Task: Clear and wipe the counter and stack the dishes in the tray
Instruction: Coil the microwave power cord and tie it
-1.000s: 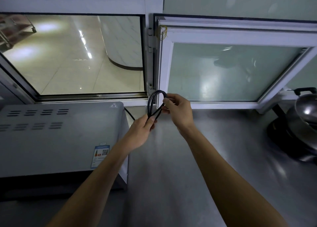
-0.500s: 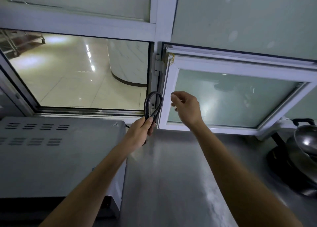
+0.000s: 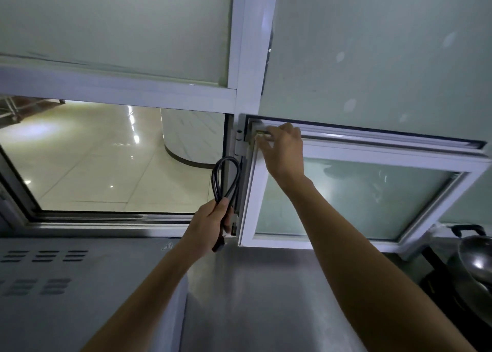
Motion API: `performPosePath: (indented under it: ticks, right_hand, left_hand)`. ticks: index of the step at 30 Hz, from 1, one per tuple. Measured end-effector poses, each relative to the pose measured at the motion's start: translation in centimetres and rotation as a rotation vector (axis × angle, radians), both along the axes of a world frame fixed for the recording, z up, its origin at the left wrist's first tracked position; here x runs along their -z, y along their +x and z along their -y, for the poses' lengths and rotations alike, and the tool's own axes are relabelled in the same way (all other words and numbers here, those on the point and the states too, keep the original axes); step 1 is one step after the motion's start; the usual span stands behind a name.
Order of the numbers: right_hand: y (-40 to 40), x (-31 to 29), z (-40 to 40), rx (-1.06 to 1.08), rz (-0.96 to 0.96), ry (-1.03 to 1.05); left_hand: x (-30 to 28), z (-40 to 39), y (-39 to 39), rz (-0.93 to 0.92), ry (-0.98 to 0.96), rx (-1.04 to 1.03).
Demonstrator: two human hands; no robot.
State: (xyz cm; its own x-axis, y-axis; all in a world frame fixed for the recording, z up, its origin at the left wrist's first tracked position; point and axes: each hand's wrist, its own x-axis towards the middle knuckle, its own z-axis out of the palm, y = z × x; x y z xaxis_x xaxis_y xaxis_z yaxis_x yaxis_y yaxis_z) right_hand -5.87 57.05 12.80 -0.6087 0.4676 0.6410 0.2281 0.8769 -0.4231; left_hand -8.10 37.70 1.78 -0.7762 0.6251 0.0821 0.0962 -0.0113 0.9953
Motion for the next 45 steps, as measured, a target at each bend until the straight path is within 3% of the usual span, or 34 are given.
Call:
performPosePath:
  ticks: [6, 12, 16, 29, 36, 41, 45]
  right_hand:
    - [-2.4, 0.4, -1.7, 0.045, 0.001, -0.053]
    - [-1.7, 0.4, -0.9, -0.025, -0.048, 0.056]
    - [-1.1, 0.4, -0.6, -0.075, -0.105, 0.006]
    - [9.3, 6.0, 5.1, -0.105, -0.156, -0.741]
    - [16.7, 10.4, 8.2, -0.141, -0.225, -1.205]
    - [19.7, 11.9, 9.5, -0.197, -0.328, -1.406]
    - [21.3, 12.5, 10.0, -0.181, -0.302, -1.447]
  left_hand:
    - [1.3, 0.4, -0.1, 0.065, 0.031, -0.009]
    - [2.3, 0.8, 0.2, 0.110, 0.018, -0.008]
    - [2.7, 1.1, 0.6, 0.116, 0.002, -0.003]
    - [4.0, 3.7, 5.0, 0.056, -0.036, 0.003]
    - [6.5, 5.5, 8.6, -0.102, -0.153, 0.023]
    - [7.1, 6.7, 10.1, -0.137, -0.234, 0.011]
    - [7.4, 7.1, 10.4, -0.121, -0.273, -0.002]
